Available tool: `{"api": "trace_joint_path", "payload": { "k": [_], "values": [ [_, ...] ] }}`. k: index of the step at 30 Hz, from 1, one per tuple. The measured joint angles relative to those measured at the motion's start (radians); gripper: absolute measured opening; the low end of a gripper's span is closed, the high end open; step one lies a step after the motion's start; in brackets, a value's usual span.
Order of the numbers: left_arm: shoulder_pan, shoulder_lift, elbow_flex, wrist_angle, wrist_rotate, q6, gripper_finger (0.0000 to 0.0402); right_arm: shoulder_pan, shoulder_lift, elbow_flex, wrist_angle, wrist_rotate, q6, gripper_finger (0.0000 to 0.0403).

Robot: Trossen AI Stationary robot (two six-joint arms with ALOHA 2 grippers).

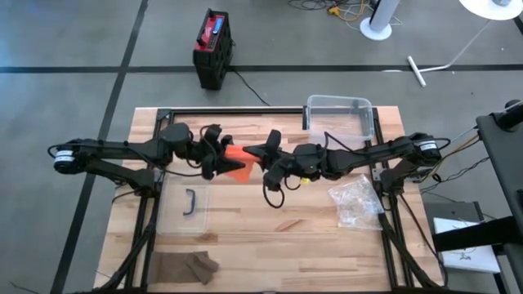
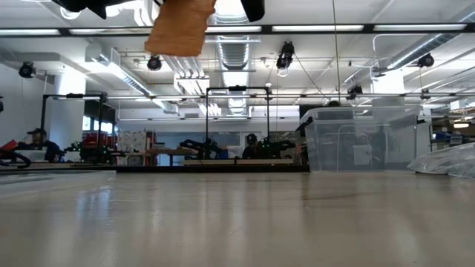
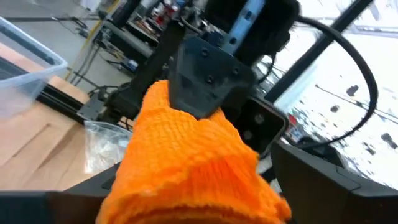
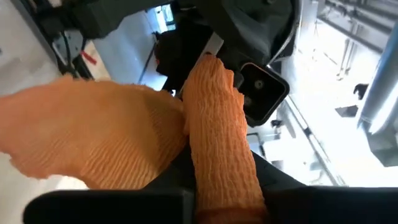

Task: Roll bandage
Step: Roll the orange bandage

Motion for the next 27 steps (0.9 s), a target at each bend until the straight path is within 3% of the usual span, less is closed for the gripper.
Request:
{"api": "trace_joint_path", "payload": {
  "k": [14,21,27],
  "values": [
    [0.002,0.026,0.000,0.042,-0.138,-0.083,0.0227,-0.006,0.040,0.000,0.041,0.063,-0.207,0.0048],
    [0.008,0.041,-0.002,0.031,-0.140,-0.066,0.0170,-0.004,0.057,-0.001,0.050,0.077,-0.158,0.0061],
    [0.012,0.039,-0.002,0.025,-0.112,-0.029,0.0125,0.018,0.020,-0.002,0.023,0.077,0.082,0.0118]
  ]
}}
